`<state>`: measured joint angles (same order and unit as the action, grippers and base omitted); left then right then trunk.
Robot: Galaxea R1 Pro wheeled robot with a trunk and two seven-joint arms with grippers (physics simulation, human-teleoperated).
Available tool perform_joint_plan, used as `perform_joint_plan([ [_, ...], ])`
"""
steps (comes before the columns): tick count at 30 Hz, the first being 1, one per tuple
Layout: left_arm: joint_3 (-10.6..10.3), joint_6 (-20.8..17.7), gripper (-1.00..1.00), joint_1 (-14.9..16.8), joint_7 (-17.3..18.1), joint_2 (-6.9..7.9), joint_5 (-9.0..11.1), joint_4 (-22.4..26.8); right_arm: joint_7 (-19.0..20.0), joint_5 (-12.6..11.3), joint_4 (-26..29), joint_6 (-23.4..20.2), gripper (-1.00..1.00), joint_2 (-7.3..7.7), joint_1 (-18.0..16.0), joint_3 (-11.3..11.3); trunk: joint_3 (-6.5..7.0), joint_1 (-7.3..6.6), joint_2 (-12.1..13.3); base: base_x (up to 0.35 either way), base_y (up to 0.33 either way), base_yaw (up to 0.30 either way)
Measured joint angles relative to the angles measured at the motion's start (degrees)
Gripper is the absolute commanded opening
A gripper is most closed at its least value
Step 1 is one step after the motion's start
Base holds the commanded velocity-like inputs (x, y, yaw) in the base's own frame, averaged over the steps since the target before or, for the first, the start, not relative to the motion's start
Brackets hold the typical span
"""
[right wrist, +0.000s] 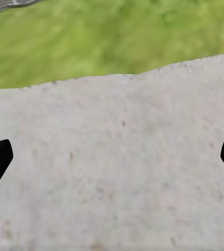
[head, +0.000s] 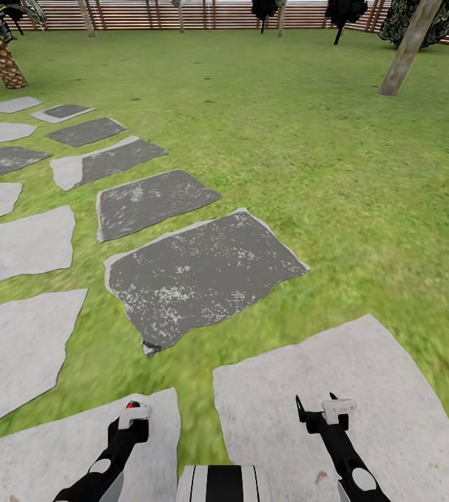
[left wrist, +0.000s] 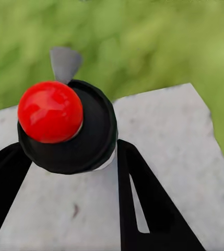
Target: Pick up the pesticide atomizer in the garden and spray insectifuge to fully cover both potted plants in the garden.
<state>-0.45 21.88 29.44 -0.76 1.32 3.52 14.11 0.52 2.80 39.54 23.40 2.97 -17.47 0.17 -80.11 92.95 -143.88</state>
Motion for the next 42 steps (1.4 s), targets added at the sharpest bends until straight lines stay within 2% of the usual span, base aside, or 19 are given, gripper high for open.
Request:
perform_joint_plan([
  [13, 0.0, 0.0, -1.0, 0.05, -0.07, 0.0, 0.02, 0.0, 0.0, 0.0, -0.05, 0.0, 1.0, 0.0, 0.0, 0.0, 0.0, 0.0, 0.0, 0.0, 0.0, 0.0],
  [42, 0.68, -0.08, -1.0, -0.04, -0.14, -0.02, 0.49, 0.0, -0.68, -0.01, -0.16, 0.15, 1.0, -0.08, 0.0, -0.13, 6.42, -0.75, 0.39, 0.0, 0.0, 0.0],
])
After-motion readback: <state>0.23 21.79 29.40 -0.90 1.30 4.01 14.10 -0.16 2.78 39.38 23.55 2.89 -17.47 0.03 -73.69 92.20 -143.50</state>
